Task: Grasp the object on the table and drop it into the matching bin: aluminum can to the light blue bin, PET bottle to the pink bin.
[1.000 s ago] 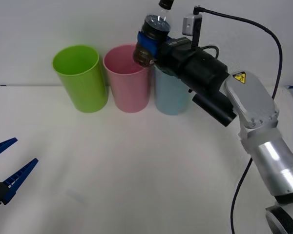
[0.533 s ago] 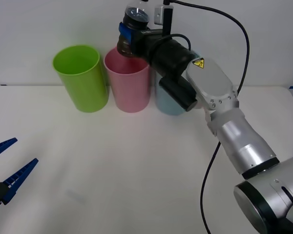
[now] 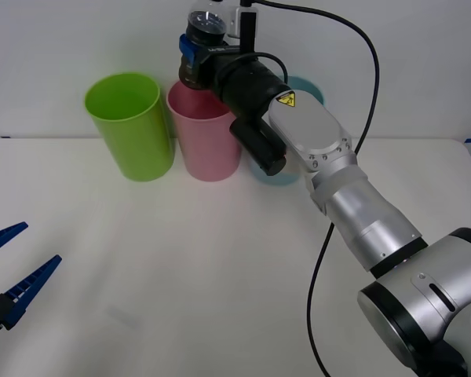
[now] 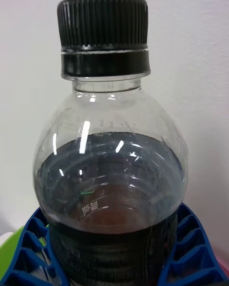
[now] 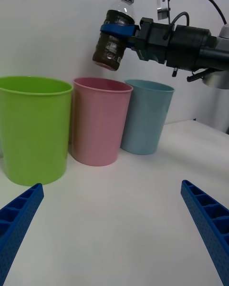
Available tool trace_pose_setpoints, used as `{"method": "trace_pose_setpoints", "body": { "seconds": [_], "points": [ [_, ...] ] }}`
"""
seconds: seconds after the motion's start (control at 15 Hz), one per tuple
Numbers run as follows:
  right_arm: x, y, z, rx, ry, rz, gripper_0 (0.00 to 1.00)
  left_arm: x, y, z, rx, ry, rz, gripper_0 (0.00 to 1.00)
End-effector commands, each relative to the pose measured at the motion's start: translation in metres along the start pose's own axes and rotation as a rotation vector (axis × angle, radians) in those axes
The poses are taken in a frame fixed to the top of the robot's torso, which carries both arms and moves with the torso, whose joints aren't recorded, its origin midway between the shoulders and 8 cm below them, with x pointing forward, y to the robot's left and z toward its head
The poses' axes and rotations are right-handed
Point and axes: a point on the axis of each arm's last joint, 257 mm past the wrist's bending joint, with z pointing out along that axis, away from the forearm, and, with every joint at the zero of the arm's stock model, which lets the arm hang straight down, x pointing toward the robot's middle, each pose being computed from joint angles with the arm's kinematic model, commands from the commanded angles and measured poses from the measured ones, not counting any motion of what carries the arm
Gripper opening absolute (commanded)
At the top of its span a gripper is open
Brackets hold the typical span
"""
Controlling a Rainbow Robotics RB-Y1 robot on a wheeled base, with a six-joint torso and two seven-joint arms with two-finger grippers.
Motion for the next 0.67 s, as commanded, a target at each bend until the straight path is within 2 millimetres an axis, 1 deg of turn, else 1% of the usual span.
{"method": "trace_pose_setpoints", "body": {
  "seconds": [0.07, 0.13, 0.2, 0.27, 0.67],
  "points": [
    [0.000, -0.002, 0.000, 0.004, 0.000, -0.004, 0.02, 0.000, 0.000, 0.000, 0.000, 0.000, 0.000, 1.00],
    [-0.001, -0.002, 0.000, 0.006, -0.003, -0.008, 0.18, 0.000, 0.000, 0.000, 0.000, 0.000, 0.000, 1.00],
    [0.000, -0.003, 0.000, 0.008, -0.002, -0.013, 0.66, 0.000, 0.000, 0.000, 0.000, 0.000, 0.000, 1.00],
    [0.000, -0.003, -0.001, 0.008, -0.002, -0.019, 1.00, 0.000, 0.000, 0.000, 0.000, 0.000, 0.000, 1.00],
    [-0.001, -0.015, -0.004, 0.010, 0.006, -0.040, 1.00, 0.000, 0.000, 0.000, 0.000, 0.000, 0.000, 1.00]
  ]
}}
